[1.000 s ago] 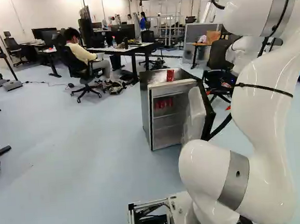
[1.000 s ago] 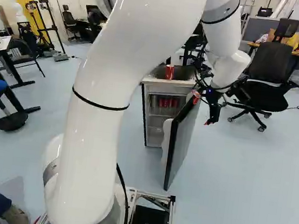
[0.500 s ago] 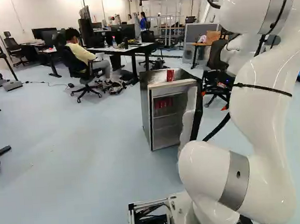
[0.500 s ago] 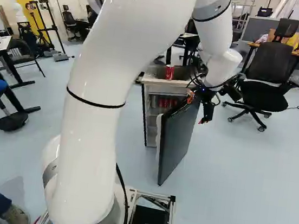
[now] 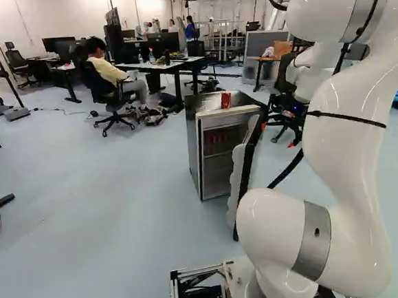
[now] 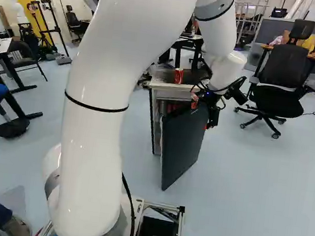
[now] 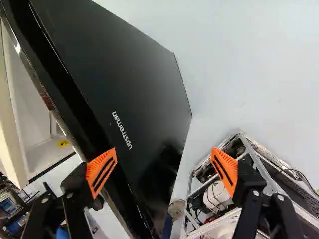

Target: Grab a drink from the fridge

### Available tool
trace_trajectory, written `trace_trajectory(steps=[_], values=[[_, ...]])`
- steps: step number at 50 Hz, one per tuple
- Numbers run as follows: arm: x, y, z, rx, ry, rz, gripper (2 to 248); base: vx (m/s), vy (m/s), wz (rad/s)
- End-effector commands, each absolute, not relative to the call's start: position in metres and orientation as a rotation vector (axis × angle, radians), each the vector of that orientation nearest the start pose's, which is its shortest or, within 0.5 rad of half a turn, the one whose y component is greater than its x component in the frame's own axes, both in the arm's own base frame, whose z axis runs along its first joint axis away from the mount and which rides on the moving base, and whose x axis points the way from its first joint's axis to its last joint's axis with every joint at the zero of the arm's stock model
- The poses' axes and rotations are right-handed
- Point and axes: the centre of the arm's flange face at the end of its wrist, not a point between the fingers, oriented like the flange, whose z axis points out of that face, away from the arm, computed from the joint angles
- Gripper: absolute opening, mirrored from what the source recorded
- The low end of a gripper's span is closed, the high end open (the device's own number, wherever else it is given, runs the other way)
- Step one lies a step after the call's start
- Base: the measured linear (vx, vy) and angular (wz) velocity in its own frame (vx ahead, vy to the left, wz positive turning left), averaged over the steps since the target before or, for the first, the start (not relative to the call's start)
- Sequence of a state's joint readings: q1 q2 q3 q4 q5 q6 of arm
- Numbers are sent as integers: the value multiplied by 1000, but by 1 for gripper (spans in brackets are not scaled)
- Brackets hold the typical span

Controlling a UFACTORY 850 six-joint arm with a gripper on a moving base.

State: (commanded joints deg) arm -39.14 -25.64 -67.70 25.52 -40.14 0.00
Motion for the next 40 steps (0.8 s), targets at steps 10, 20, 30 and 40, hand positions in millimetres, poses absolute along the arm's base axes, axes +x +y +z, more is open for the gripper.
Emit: trace_trajectory(steps=[10,20,30,40], values=[[460,-342,414,-2506,1404,-186,247,0,0,0],[460,-342,413,-2511,1401,-184,247,0,0,0],[459,-343,413,-2535,1386,-178,247,0,0,0],[457,-345,409,-2589,1352,-156,247,0,0,0]])
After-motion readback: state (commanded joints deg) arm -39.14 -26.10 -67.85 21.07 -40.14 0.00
